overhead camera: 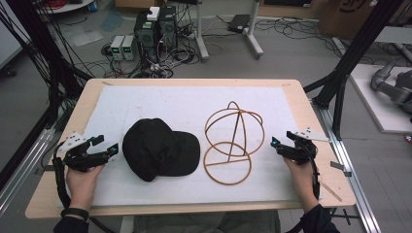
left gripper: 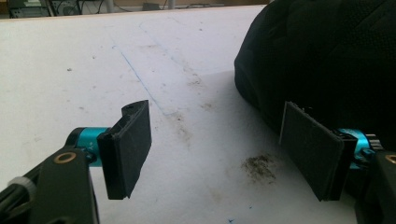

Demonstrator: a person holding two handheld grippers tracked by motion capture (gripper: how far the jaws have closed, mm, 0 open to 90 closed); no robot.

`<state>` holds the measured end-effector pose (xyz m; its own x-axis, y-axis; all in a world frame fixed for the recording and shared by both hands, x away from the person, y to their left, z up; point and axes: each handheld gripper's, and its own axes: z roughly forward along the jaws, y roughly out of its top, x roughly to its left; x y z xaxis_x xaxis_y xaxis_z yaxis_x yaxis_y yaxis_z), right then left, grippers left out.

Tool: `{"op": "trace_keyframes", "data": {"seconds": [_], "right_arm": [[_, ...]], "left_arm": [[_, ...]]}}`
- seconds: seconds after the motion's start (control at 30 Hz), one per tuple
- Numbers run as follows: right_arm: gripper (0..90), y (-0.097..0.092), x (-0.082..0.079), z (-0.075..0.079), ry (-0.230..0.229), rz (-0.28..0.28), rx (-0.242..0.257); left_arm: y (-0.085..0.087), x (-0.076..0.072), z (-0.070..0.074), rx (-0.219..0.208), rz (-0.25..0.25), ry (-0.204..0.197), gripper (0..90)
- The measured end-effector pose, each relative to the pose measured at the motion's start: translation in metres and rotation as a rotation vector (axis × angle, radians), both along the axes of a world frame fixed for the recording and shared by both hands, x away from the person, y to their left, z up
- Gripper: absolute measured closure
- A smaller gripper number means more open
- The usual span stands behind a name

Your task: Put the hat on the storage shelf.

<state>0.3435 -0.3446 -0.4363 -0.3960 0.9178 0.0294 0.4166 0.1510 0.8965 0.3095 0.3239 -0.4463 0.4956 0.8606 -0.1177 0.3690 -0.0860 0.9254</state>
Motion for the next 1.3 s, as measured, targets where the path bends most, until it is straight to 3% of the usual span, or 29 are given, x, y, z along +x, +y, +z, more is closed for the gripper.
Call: {"op": "trace_keyframes", "data": {"seconds": [0.27, 0.43, 0.6, 0.73, 0.83, 1.0, 1.1, 1.3], "right_arm": [[30.2, 0.001, -0.001, 0.0, -0.005, 0.002, -0.011], [30.3, 0.001, -0.001, 0.0, -0.002, -0.003, -0.017], [30.4, 0.0, -0.001, 0.001, -0.014, -0.002, -0.02], [30.4, 0.0, -0.001, 0.002, -0.014, -0.008, -0.021], [30.5, 0.001, -0.001, 0.001, -0.014, -0.008, -0.025], [30.5, 0.002, -0.001, 0.001, -0.016, -0.007, -0.03], [30.5, 0.003, -0.001, 0.001, -0.012, -0.005, -0.036], [30.6, 0.006, -0.001, 0.001, -0.011, 0.0, -0.048]], "left_arm": [[0.001, -0.003, 0.003, -0.011, 0.015, -0.005, 24.3], [-0.002, -0.007, 0.012, -0.024, 0.004, -0.017, 24.3], [-0.01, -0.016, 0.025, -0.043, -0.005, -0.039, 22.7], [-0.017, -0.028, 0.035, -0.031, -0.018, -0.055, 18.7], [-0.023, -0.037, 0.037, -0.052, -0.024, -0.058, 16.7], [-0.037, -0.051, 0.04, -0.106, -0.08, -0.035, 16.5], [-0.048, -0.056, 0.044, -0.09, -0.113, -0.046, 16.7], [-0.071, -0.062, 0.049, -0.109, -0.191, -0.05, 17.7]]}}
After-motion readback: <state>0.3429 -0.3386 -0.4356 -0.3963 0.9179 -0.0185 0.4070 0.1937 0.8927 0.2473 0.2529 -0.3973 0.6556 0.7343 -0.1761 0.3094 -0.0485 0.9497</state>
